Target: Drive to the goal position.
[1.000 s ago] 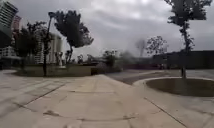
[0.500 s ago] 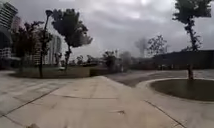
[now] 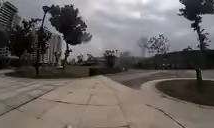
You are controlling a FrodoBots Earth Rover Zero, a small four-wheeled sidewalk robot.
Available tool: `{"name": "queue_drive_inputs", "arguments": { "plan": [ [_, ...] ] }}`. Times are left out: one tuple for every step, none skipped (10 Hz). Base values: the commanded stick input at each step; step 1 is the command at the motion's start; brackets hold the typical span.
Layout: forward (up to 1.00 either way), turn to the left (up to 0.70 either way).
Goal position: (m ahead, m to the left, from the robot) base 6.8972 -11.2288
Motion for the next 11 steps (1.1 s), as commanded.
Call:
{"name": "queue_drive_inputs", "arguments": {
  "plan": [
    [0.70, 0.00],
    [0.70, -0.02],
    [0.70, -0.07],
    [0.70, -0.24],
    [0.70, -0.32],
    [0.70, -0.25],
    [0.70, -0.17],
    [0.70, -0.13],
    [0.70, -0.34],
    [0.70, -0.35],
    [0.70, -0.35]
  ]
}}
